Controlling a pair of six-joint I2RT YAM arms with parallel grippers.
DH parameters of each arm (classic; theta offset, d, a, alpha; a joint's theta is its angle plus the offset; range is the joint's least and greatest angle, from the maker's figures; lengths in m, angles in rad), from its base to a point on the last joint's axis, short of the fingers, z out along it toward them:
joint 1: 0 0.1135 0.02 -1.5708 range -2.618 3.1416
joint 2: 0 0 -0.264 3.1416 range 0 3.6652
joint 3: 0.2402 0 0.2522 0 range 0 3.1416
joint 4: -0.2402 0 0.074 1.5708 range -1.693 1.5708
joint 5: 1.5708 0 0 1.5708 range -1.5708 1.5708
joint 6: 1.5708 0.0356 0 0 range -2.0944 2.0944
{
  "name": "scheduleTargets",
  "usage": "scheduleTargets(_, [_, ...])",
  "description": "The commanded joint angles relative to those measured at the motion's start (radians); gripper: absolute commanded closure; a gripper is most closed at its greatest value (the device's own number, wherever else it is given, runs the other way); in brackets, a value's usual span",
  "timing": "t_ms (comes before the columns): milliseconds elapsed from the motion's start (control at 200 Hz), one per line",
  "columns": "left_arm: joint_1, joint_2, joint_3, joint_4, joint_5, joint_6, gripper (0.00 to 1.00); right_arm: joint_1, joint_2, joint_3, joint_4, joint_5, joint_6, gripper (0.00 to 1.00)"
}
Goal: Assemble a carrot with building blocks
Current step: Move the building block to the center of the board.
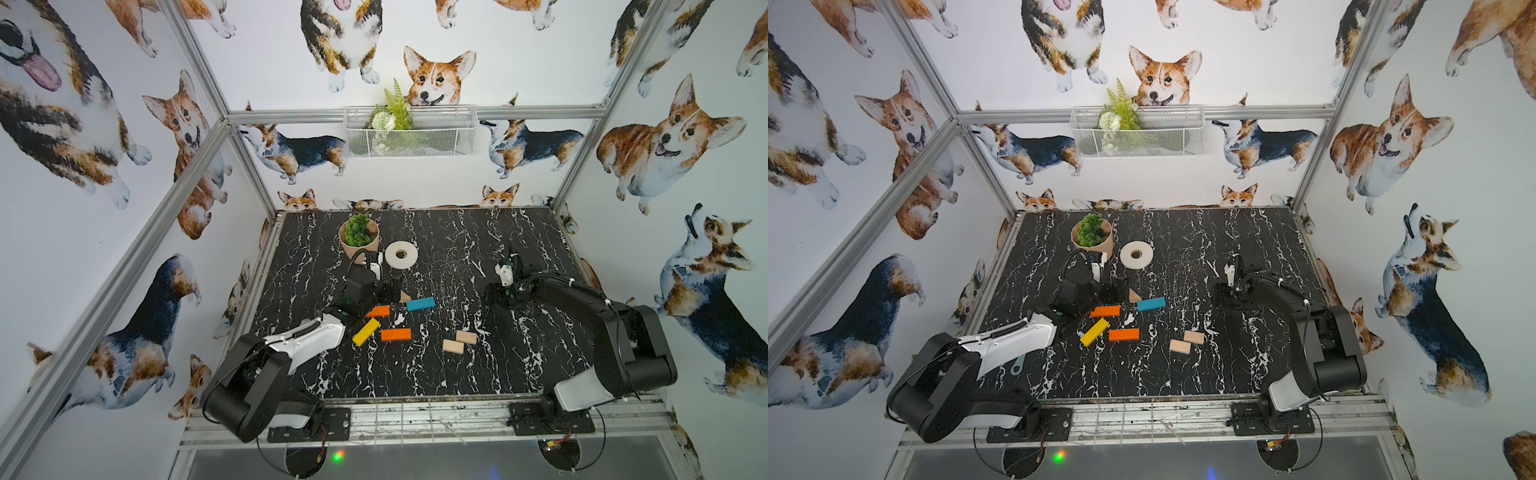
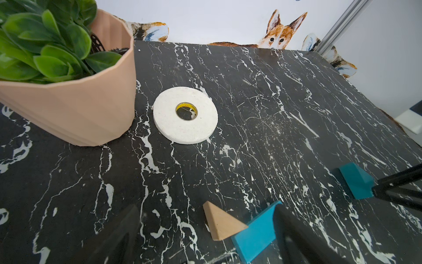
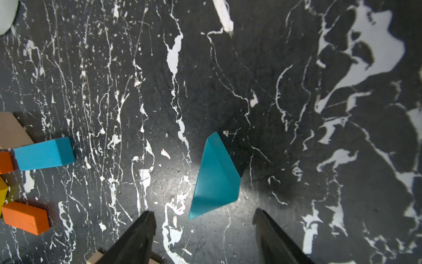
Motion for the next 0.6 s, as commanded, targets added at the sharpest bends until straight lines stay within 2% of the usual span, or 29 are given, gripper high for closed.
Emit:
scheduleTargets(0, [0.001, 0.007, 0.013, 0.01, -0.002, 0.0, 0.06, -0.001, 0.03, 0.024, 0.014, 0.01, 0.002, 0.28])
scheduleTargets(265, [0.002, 0.01, 0.013, 0.006, -0.009, 0.008, 0.05, -0.001, 0.071, 0.053, -0.004, 0.023, -0.001, 0.36])
scheduleTargets(501, [0.001, 0.011, 0.015, 0.003, -0.011, 0.009, 0.05, 0.001, 0.078, 0.047, -0.019, 0.03, 0.008, 0.36])
scheduleTargets(516, [0.002, 0.01, 0.015, 0.004, -0.012, 0.009, 0.05, 0.001, 0.078, 0.047, -0.02, 0.028, 0.008, 0.39])
scheduleTargets(596, [0.002, 0.007, 0.015, 0.003, -0.014, 0.008, 0.05, 0.002, 0.074, 0.043, -0.015, 0.018, 0.011, 0.41])
